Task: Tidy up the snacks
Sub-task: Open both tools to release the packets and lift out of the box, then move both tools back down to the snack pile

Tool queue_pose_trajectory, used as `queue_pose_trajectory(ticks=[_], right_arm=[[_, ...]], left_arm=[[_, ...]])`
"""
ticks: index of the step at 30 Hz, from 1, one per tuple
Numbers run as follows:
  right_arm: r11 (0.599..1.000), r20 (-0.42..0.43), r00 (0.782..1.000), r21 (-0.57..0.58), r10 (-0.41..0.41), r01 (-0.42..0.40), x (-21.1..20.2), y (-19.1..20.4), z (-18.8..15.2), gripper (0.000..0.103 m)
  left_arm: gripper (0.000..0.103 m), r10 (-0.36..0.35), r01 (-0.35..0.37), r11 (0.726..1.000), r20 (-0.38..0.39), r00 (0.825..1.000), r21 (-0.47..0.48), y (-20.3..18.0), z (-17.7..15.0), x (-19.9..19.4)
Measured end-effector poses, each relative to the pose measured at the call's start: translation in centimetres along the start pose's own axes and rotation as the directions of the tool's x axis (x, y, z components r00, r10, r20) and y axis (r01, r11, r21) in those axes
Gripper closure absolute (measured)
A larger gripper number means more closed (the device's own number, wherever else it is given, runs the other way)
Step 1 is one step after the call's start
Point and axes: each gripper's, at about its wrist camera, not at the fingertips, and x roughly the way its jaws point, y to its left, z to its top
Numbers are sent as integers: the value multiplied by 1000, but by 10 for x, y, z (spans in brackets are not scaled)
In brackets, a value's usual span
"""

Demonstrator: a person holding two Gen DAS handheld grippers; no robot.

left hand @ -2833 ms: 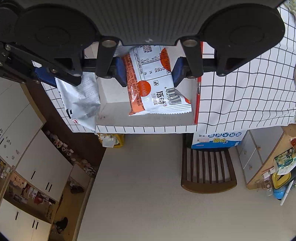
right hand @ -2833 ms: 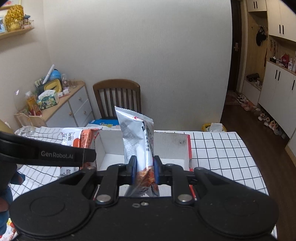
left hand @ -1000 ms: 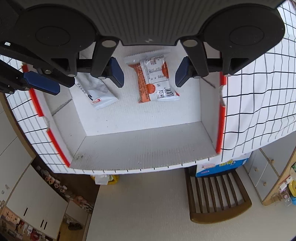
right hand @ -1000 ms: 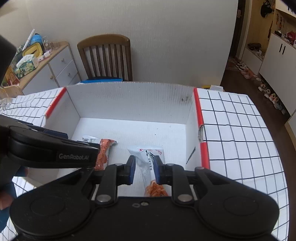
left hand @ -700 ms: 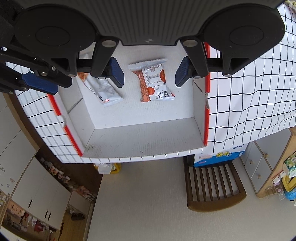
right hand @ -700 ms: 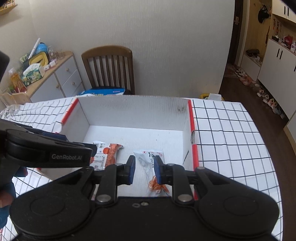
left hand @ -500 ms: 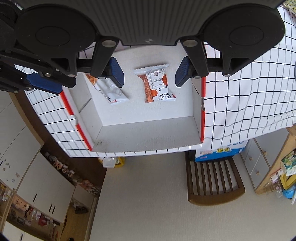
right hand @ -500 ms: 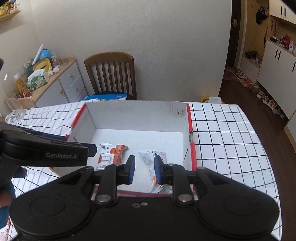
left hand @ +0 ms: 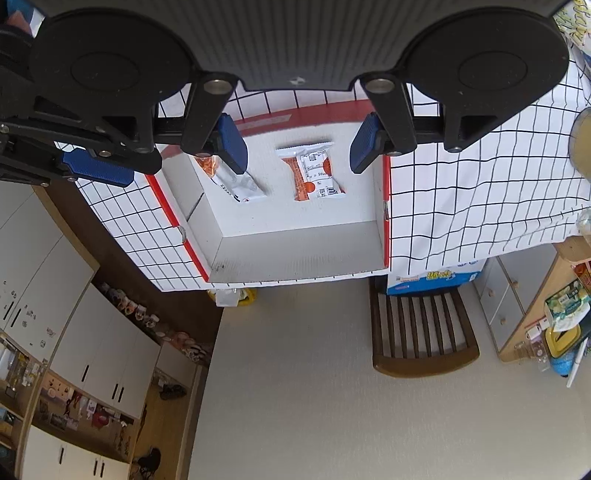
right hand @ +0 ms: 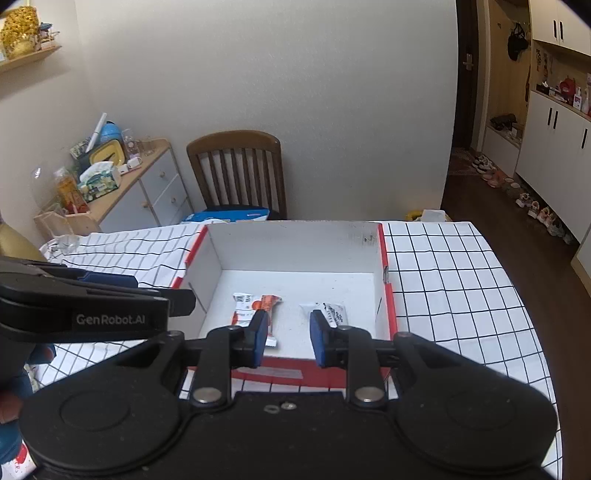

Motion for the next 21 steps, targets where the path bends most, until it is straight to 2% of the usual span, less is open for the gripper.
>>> queue_pose_trajectory(ticks=[2, 4, 13, 15, 17, 18, 21], right_arm=[[1000, 9, 1000, -3, 7, -7, -7, 3, -2, 79], [1000, 18, 1000, -7, 17, -17, -14, 4, -5, 78], [999, 63, 997, -9, 40, -39, -49, 8, -21, 70], [999, 83, 996, -16, 38, -37, -58, 8, -26, 61], [1000, 117, 993, -27, 20, -17, -67, 10, -33, 17], [999, 142, 990, -38, 7, -1, -73, 11, -36, 13], [997, 167, 986, -83, 15, -1, -85, 14, -44, 12]], left_arm=[[34, 0, 0, 1000, 13, 1000, -2, 2, -4, -8], [31, -4, 5, 1000, 36, 999, -2, 2, -10, -18], [31, -31, 31, 999, 64, 997, -13, 8, -36, -56], [28, -30, 31, 999, 70, 997, -12, 10, -43, -63], [25, -28, 30, 999, 81, 996, -13, 10, -51, -69], [25, -29, 30, 999, 82, 996, -11, 11, -54, -71], [25, -28, 29, 999, 88, 996, -14, 12, -67, -77]])
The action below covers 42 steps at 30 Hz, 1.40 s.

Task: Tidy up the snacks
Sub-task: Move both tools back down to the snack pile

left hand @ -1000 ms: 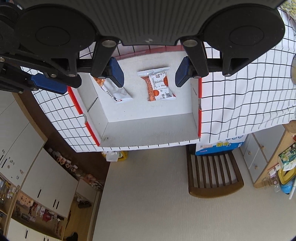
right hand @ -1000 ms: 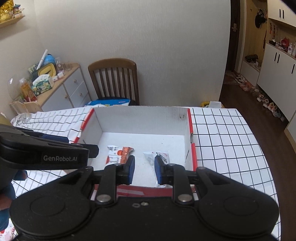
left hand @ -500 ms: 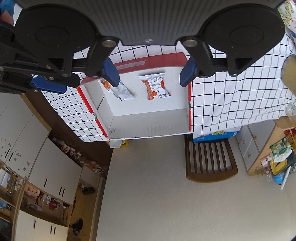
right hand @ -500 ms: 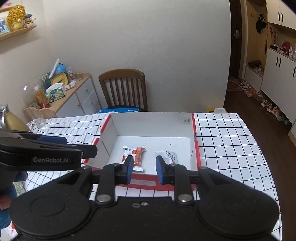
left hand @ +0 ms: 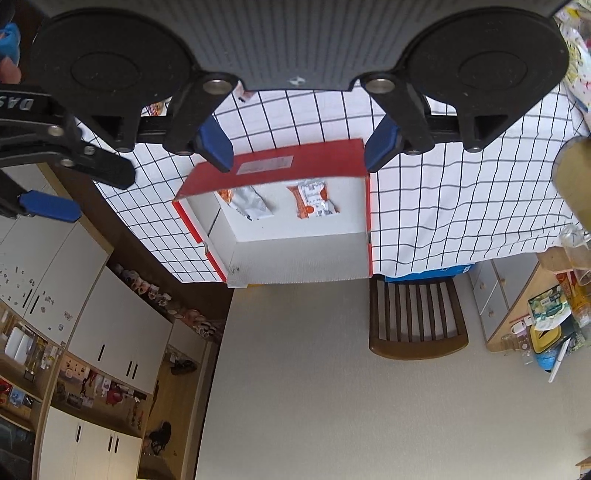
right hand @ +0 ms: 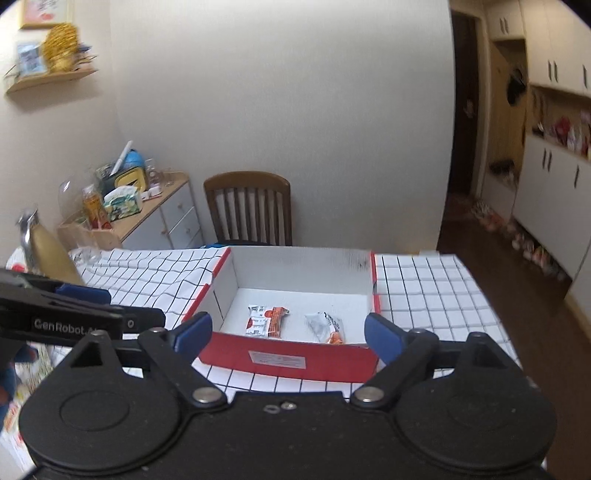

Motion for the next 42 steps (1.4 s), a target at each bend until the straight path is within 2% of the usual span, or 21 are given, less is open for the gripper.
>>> queue_pose_trajectory(ticks=[2, 4, 9, 12, 19, 27, 42], right_arm=[[1000, 14, 1000, -6, 1, -1, -7, -1, -4, 5], [1000, 21, 1000, 6, 4, -4, -14, -5, -10, 1], [999, -4, 1000, 46, 6, -5, -20, -14, -32, 0], [998, -32, 999, 65, -16, 18, -19, -19, -49, 0], [992, -116, 992, 106, -59, 71, -7, -30, -94, 0], [991, -204, 975, 83, -90, 109, 17, -35, -131, 0], [991, -353, 930, 39, -103, 125, 70, -45, -161, 0]], left_arm=[[23, 0, 0, 1000, 6, 1000, -6, 1, -9, -4], [20, 0, 0, 1000, 13, 1000, -6, 1, -17, -9], [19, 23, -22, 1000, 62, 998, -7, 1, -40, -18], [19, 25, -25, 1000, 54, 998, -8, 1, -53, -17], [19, 34, -36, 999, -51, 998, -38, 8, -83, 8], [19, 38, -46, 998, -160, 986, -50, 13, -109, 46], [19, 59, -68, 997, -286, 956, -23, 11, -127, 103]])
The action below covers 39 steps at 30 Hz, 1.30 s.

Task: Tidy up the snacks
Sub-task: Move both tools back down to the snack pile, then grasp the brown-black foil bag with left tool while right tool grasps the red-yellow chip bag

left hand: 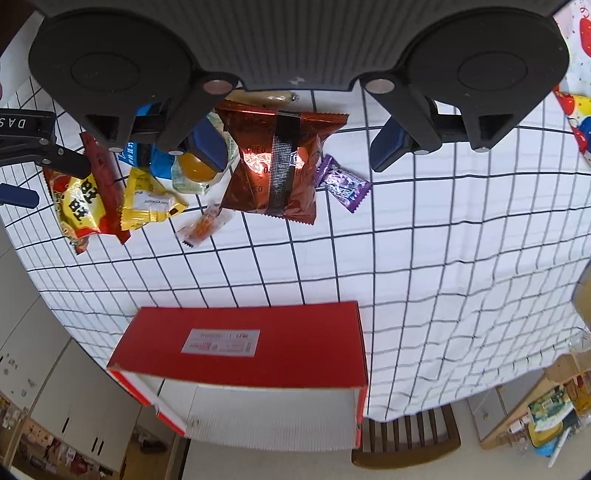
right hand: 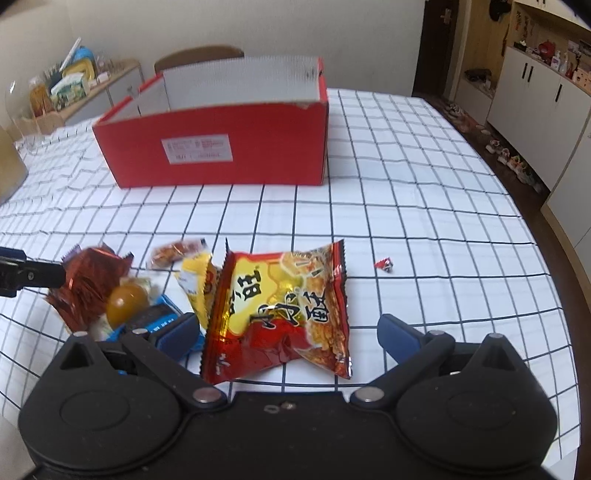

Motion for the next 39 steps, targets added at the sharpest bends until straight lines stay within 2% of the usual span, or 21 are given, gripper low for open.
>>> queue_pose_trajectory(ticks=[4, 12, 16, 20, 22, 26, 30, 35, 39], right_arm=[[1000, -18, 1000, -12, 1, -1, 10, 0, 2, 0], [1000, -48, 999, -20, 16, -17, 23, -1, 6, 0], [999, -47, 999, -29, 25, -26, 25, 1, 9, 5], [999, -46, 998, -34, 31, -33, 24, 2, 10, 12], [999, -43, 999, -33, 28, -29, 23, 1, 10, 15], [1000, -42, 999, -6, 26, -26, 20, -3, 10, 24], [1000, -36, 999, 14, 16, -15, 17, -6, 8, 27], [999, -26, 1000, 31, 13, -13, 15, -8, 6, 37], [999, -18, 1000, 47, 2, -1, 11, -9, 5, 40]], left_arm=[[19, -24, 25, 1000, -37, 999, 10, -3, 4, 14], [19, -31, 30, 1000, -93, 995, -7, -1, 8, 35], [20, -46, 44, 999, -100, 994, -21, 1, 9, 38], [34, -67, 65, 998, -113, 991, -27, 0, 10, 39], [38, -67, 65, 998, -116, 991, -28, -1, 10, 39], [42, -60, 57, 998, -117, 991, -25, 0, 8, 38], [48, -50, 47, 998, -115, 992, -33, 1, 7, 37], [59, -48, 43, 998, -104, 993, -46, 1, 6, 32], [60, -53, 48, 997, -98, 994, -55, 2, 4, 27]])
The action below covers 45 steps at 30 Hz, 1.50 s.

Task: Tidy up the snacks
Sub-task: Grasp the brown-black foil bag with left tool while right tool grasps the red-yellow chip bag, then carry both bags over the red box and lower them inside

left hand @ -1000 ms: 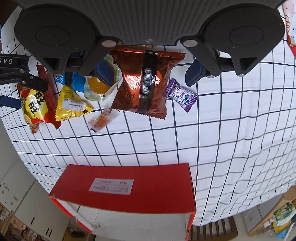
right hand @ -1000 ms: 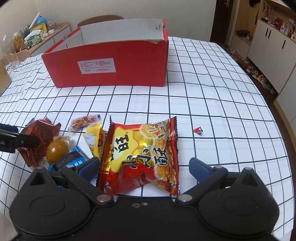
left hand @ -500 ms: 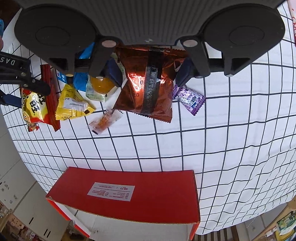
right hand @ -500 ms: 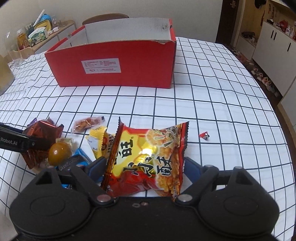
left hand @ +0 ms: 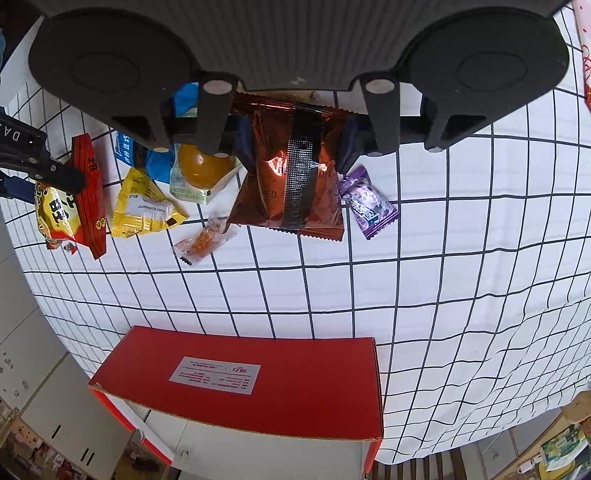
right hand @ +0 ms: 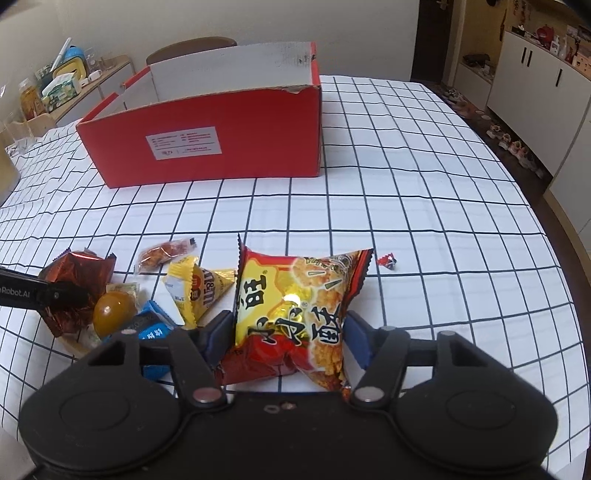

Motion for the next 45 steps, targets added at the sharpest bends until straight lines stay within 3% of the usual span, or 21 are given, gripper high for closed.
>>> queue_pose_trajectory(ticks=[22, 34, 45], right_arm=[[997, 118, 990, 12, 75, -77, -79, 19, 22, 42], [992, 204, 971, -21, 122, -121, -109, 35, 57, 42], [990, 294, 946, -68, 137, -122, -121, 41, 104, 42]], left_arm=[[60, -10, 16, 999, 130, 991, -45, 0, 5, -76], [60, -34, 33, 999, 251, 967, 8, -20, 29, -124], [60, -42, 29, 999, 351, 936, 42, -36, 73, -148]])
